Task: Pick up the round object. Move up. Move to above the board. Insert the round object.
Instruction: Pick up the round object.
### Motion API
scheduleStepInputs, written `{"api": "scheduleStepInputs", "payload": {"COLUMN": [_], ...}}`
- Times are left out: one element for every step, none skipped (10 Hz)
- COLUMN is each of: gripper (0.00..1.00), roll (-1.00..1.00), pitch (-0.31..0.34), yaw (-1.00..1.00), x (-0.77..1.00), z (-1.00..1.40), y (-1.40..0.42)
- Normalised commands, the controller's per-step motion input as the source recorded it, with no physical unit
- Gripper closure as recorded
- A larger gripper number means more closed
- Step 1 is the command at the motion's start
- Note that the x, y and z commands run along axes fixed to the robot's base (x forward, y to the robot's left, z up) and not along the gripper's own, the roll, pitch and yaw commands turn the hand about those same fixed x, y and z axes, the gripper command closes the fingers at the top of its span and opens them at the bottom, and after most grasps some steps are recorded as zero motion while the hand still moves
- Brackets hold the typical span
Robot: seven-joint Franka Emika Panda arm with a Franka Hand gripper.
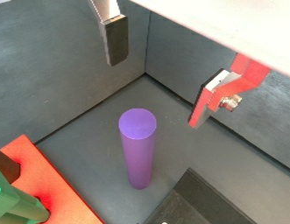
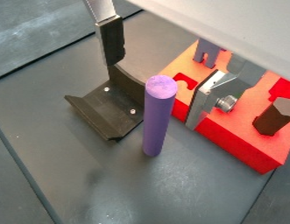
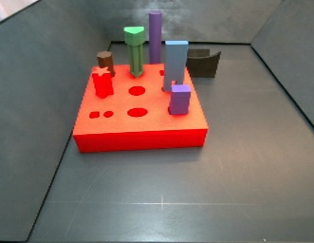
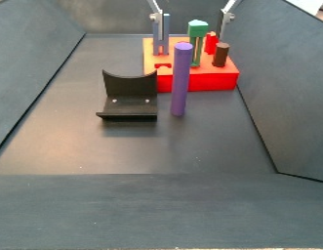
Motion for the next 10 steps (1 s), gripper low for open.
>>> {"api": "scheduleStepInputs", "payload": {"gripper": [0.0, 0.0, 0.0, 0.0, 0.0, 0.0, 0.0, 0.0, 0.0, 0.0], "roll": [0.0, 0.0, -0.01, -0.05, -0.12, -0.11, -0.14, -0.18, -0.18, -0.14], "pitch": [0.0, -0.011, 0.0, -0.013, -0.03, -0.014, -0.034, -0.073, -0.07, -0.07], "yaw": [0.0, 0.0, 0.0, 0.0, -0.05, -0.02, 0.0, 0.0, 0.0, 0.0], "x": [0.0, 0.16, 0.34, 0.27, 0.23, 0.19, 0.1, 0.0, 0.0, -0.06], "z": [0.0, -0.19, -0.29, -0.35, -0.42, -0.39, -0.39, -0.43, -0.39, -0.35], "y": [-0.03, -0.36, -0.36, -0.2, 0.0, 0.0, 0.0, 0.0, 0.0, 0.0]}}
